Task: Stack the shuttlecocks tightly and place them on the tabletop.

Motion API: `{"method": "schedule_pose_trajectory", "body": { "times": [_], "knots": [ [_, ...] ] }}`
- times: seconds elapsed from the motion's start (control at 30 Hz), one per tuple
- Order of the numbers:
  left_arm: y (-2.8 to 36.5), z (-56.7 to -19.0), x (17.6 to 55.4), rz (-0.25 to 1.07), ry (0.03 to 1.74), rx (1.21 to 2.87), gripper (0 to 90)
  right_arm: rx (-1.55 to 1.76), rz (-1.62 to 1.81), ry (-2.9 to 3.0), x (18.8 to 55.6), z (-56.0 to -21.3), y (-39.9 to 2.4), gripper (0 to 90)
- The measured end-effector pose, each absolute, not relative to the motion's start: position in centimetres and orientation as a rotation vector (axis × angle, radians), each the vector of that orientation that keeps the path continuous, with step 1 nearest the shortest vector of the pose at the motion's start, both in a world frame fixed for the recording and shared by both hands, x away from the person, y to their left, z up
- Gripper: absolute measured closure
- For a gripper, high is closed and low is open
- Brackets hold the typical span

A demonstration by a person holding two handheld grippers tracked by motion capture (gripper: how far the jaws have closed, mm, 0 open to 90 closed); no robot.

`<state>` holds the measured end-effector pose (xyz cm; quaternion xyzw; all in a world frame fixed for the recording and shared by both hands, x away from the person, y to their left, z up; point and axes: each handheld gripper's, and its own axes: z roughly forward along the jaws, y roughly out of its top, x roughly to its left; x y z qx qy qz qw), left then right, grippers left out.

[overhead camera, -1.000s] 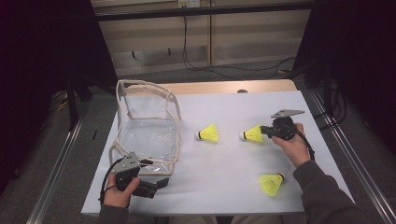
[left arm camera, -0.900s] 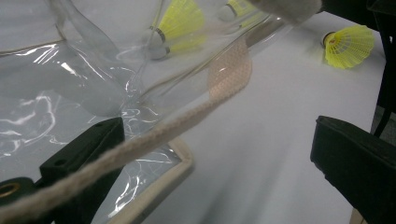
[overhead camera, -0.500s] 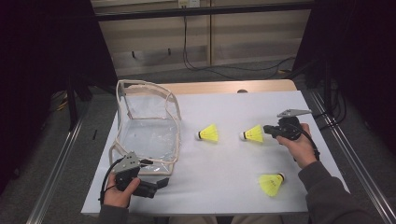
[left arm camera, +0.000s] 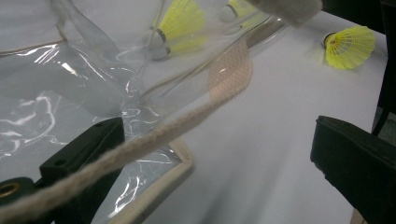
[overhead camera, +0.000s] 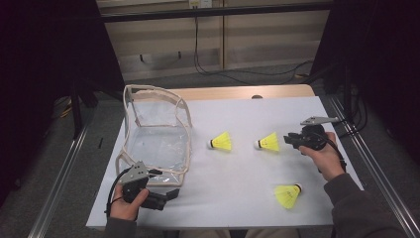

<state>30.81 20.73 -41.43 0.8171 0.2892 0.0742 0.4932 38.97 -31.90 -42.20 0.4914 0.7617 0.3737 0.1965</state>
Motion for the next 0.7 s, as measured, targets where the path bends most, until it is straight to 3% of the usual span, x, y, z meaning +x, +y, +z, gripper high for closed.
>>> {"method": "schedule_pose_trajectory", "body": {
  "times": [0.43,0.7],
  "knots": [
    [20.7,-41.4,30.8,0.182,0.702,1.979,3.6,1.374,1.082,2.130,38.4,-41.8,-31.6,50.9],
    [20.7,-41.4,30.8,0.181,0.704,1.978,3.6,1.375,1.119,2.165,38.4,-41.9,-30.8,32.1]
  ]
}}
